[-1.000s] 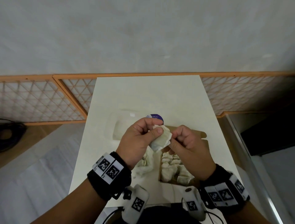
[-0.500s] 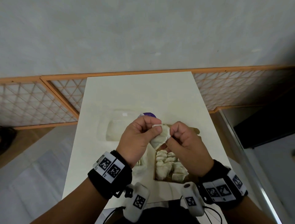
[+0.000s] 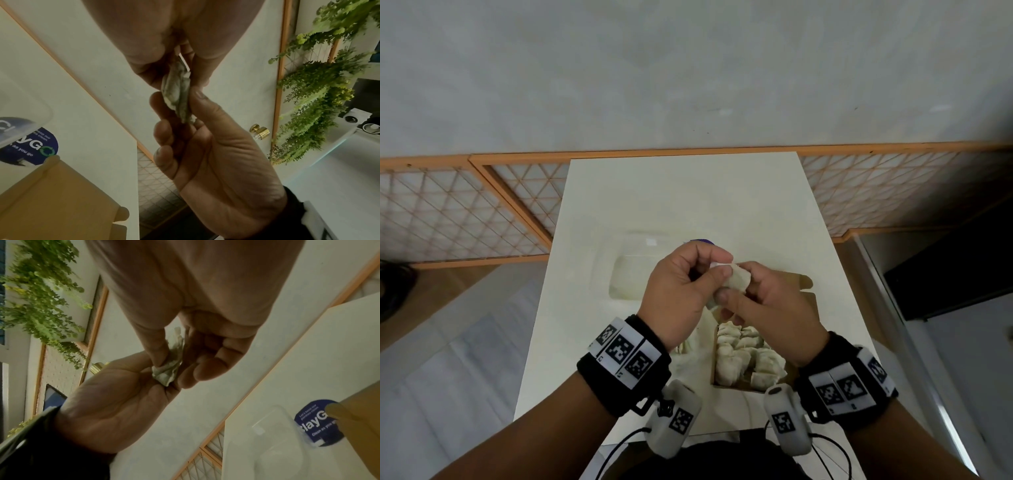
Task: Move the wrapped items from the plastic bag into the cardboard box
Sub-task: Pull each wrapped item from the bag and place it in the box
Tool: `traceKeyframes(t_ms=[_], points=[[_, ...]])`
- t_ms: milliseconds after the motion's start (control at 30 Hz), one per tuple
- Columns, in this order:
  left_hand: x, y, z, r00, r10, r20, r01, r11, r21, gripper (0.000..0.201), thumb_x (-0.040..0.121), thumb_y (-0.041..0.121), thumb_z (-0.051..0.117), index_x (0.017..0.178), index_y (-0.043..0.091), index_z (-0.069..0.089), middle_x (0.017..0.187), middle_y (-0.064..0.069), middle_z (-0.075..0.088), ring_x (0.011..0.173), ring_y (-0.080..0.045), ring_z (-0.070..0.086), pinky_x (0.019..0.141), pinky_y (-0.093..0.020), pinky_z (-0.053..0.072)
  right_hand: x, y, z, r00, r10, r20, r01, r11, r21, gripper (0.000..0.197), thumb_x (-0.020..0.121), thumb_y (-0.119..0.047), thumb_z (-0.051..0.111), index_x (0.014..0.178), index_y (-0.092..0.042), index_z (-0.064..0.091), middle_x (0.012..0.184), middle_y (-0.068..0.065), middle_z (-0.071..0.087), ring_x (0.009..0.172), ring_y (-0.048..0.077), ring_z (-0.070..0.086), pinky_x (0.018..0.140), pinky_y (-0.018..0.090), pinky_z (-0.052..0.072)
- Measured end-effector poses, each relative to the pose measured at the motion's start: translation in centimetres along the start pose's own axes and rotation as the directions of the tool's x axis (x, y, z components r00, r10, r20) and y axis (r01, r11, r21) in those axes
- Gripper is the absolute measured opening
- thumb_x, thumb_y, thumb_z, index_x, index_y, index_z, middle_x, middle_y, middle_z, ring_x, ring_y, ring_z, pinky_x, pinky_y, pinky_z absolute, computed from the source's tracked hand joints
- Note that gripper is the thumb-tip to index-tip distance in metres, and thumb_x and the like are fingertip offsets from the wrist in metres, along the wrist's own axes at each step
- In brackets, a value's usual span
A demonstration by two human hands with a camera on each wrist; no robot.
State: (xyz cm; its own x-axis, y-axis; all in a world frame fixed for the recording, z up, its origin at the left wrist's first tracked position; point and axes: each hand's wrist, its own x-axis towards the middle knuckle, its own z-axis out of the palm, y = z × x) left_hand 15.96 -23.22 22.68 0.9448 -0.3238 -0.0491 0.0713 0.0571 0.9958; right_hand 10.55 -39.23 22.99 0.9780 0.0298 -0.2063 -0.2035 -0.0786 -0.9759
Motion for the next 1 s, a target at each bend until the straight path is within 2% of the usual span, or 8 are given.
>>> traceKeyframes(t_ms=[133,267,467,700,800,867,933,1000], points=[[0.5,-0.5,0.2,1.000,0.003,0.005,-0.003,1.000,-0.005,0.010,0.088,0.015,0.075,0.097,0.018,0.074,0.094,-0.020,0.073,0.078,-0.025,0.064,0.071,-0.043,0.055,0.4,0.4,-0.9,0.999,-0.049,-0.013,0.049,0.999,-0.008,0.013,0.098,-0.007,0.068,0.107,-0.014,0.075,0.081,-0.003,0.074,0.073,0.014,0.066,0.065,0.024,0.053],[0.5,-1.5,-0.4,0.999,-0.041,0.029,0.041,0.999,0.001,0.011,0.090,0.003,0.076,0.095,0.012,0.074,0.088,-0.007,0.072,0.082,-0.014,0.064,0.080,-0.024,0.056,-0.7,0.9,-4.3,0.999,-0.038,0.017,0.040,0.988,-0.148,0.018,0.096,-0.010,0.071,0.111,-0.015,0.078,0.098,-0.006,0.080,0.091,0.007,0.073,0.081,0.015,0.053],[-0.5,-6.2,-4.3,0.966,-0.258,-0.023,0.257,0.941,0.219,0.005,0.090,0.010,0.077,0.092,0.014,0.075,0.085,0.000,0.073,0.076,-0.011,0.065,0.072,-0.025,0.056,-3.3,7.0,-8.3,0.937,0.318,0.145,-0.214,0.850,-0.481,0.011,0.095,-0.036,0.072,0.102,-0.032,0.080,0.100,-0.017,0.079,0.094,0.002,0.072,0.088,0.020,0.052],[-2.2,-10.9,-7.7,0.926,-0.371,-0.072,0.357,0.797,0.487,0.005,0.089,0.017,0.078,0.086,0.020,0.075,0.081,0.010,0.077,0.070,-0.002,0.067,0.068,-0.015,0.052,-1.8,17.5,-5.8,0.859,0.501,0.110,-0.300,0.666,-0.683,0.042,0.089,-0.032,0.071,0.056,-0.021,0.048,0.055,-0.011,0.045,0.054,0.007,0.040,0.060,0.032,0.035],[-2.5,-12.5,-8.8,0.909,-0.409,-0.078,0.371,0.711,0.597,0.006,0.090,0.023,0.076,0.087,0.025,0.072,0.084,0.008,0.076,0.072,-0.004,0.067,0.065,-0.010,0.046,-0.7,19.1,-3.9,0.834,0.548,0.070,-0.272,0.518,-0.811,0.033,0.093,-0.033,0.062,0.064,-0.022,0.051,0.069,-0.004,0.053,0.068,0.016,0.051,0.061,0.031,0.039],[-2.7,-13.5,-9.4,0.897,-0.437,-0.061,0.355,0.634,0.686,0.004,0.092,0.026,0.073,0.091,0.028,0.070,0.089,0.010,0.074,0.078,-0.005,0.066,0.068,-0.014,0.046,-0.4,19.6,-2.8,0.829,0.558,0.028,-0.254,0.421,-0.871,0.020,0.097,-0.038,0.056,0.090,-0.021,0.063,0.096,-0.001,0.063,0.091,0.019,0.061,0.075,0.031,0.048],[-2.8,-14.3,-9.7,0.892,-0.450,-0.042,0.319,0.561,0.764,0.002,0.094,0.028,0.069,0.093,0.029,0.068,0.094,0.013,0.071,0.084,-0.005,0.065,0.073,-0.018,0.047,-0.2,20.0,-2.1,0.843,0.537,-0.030,-0.275,0.383,-0.882,0.032,0.099,-0.044,0.049,0.118,-0.024,0.064,0.121,-0.001,0.066,0.112,0.022,0.063,0.091,0.036,0.052],[-2.8,-14.8,-9.7,0.898,-0.439,-0.030,0.267,0.490,0.830,0.002,0.096,0.030,0.065,0.094,0.032,0.066,0.098,0.015,0.068,0.089,-0.007,0.064,0.078,-0.020,0.047,-0.2,19.8,-1.6,0.852,0.518,-0.073,-0.300,0.369,-0.880,0.034,0.098,-0.047,0.045,0.122,-0.028,0.059,0.123,-0.002,0.067,0.112,0.022,0.064,0.088,0.036,0.052]])
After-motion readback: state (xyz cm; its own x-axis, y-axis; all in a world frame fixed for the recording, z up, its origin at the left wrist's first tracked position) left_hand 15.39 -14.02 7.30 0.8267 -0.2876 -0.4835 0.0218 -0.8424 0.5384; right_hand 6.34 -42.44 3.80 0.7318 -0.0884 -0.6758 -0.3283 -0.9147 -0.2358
